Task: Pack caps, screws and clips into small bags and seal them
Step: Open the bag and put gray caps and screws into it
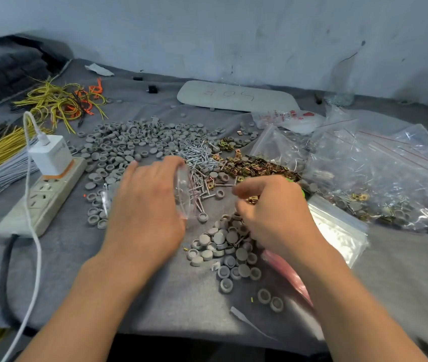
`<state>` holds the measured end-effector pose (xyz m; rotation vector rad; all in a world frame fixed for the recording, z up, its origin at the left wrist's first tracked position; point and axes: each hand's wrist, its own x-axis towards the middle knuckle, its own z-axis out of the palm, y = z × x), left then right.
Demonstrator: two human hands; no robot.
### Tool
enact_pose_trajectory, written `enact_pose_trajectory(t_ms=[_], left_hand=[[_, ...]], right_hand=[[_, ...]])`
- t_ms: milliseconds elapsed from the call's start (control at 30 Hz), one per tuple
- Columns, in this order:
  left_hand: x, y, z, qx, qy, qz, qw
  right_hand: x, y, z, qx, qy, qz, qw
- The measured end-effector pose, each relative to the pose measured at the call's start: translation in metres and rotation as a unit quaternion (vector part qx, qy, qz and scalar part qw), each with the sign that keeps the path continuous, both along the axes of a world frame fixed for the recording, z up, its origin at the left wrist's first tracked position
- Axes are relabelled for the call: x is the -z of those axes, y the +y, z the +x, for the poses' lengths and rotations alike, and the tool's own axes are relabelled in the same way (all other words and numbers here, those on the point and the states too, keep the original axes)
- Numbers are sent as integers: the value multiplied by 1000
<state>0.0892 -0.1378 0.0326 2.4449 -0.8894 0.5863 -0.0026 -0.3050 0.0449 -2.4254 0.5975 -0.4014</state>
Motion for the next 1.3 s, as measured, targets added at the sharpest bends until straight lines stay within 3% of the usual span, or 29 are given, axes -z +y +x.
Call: enact_pose_trajectory(t_ms=[100,167,267,433,733,867,967,1133,1300], left_hand=[[-2,5,6,-9,131,-37,991],[-1,7,8,-10,172,-29,985],[3,8,10,6,207,16,978],[4,7,11,17,224,80,971],[6,6,5,19,157,146,976],[8,2,3,27,143,126,981],[8,0,1,53,151,79,984],[3,-4,-7,121,219,6,968],[0,1,-5,130,207,45,969]], right_hand=[[4,-1,-2,-35,187,-79,979],[2,3,0,-52,219,-115,968],[2,7,3,-51,183,-159,969],[2,10,9,-30,137,-109,984],[8,3,11,19,60,-58,996],[6,11,11,-23,-80,69,994],[5,22,11,-70,-129,164,975],[7,34,17,-107,-140,248,952],[8,34,23,-87,-128,239,959]])
